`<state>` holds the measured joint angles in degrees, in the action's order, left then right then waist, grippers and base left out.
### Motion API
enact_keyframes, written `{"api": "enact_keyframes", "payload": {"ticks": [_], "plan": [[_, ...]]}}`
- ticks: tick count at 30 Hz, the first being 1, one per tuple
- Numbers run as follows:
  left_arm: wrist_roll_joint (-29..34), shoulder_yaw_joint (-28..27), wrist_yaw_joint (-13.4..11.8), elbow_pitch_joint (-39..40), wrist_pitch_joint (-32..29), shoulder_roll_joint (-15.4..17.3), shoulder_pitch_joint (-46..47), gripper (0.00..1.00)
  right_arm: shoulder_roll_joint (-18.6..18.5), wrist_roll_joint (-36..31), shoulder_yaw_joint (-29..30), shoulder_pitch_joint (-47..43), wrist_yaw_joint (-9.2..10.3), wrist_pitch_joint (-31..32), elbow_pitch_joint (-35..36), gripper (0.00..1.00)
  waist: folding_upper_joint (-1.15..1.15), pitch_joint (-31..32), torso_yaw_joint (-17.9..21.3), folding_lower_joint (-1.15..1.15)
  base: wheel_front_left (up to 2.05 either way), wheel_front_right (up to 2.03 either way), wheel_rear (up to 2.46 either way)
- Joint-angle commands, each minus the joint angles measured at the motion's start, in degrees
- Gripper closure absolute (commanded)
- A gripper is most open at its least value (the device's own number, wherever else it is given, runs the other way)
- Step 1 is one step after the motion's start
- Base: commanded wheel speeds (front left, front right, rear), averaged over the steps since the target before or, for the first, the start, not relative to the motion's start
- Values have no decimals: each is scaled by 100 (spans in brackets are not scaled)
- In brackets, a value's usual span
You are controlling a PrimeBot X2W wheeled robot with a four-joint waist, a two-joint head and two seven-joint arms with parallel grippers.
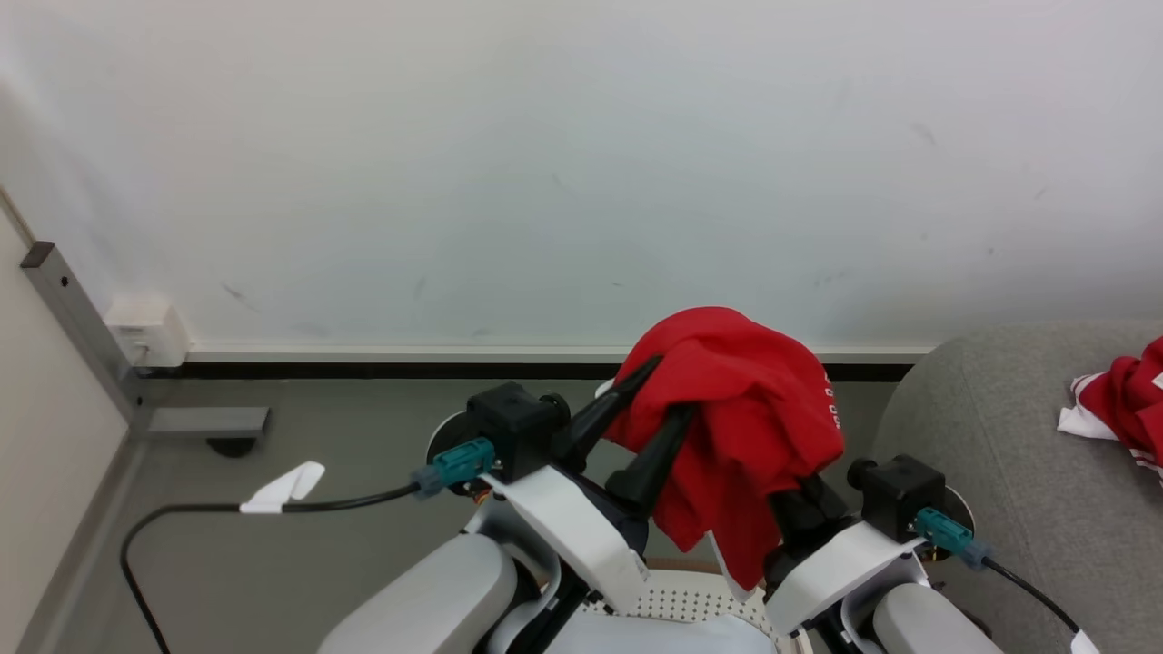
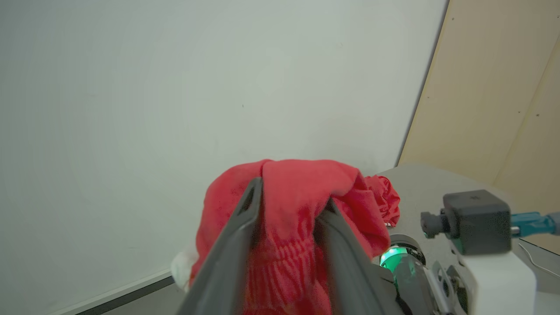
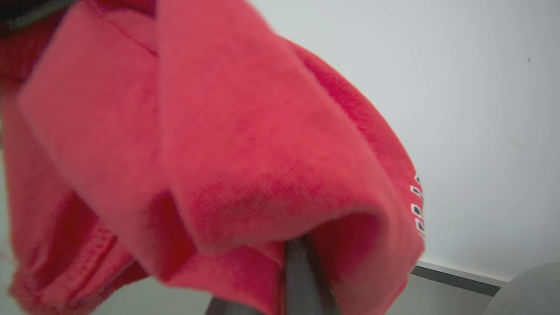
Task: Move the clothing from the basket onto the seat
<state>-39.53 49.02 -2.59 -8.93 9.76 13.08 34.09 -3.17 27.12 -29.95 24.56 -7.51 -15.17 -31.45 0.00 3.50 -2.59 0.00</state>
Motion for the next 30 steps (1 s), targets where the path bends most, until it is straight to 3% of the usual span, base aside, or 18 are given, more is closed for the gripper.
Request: {"api": "enact_keyframes", "payload": {"ticks": [1, 9, 30], "plan": [[32, 9, -17, 16, 65, 13, -101, 0, -62, -128, 146, -60, 2, 5, 92, 100, 0, -55, 132, 0, 0, 0, 0], [174, 126, -12, -7, 189, -2, -202, 0, -197, -236, 573, -146, 2, 4, 285, 100, 0, -188, 543, 0, 0, 0, 0], [562, 443, 118, -280, 453, -88, -244, 0, -524, -418, 1407, -406, 2, 4, 984, 100, 0, -594, 2241, 0, 0, 0, 0]]}}
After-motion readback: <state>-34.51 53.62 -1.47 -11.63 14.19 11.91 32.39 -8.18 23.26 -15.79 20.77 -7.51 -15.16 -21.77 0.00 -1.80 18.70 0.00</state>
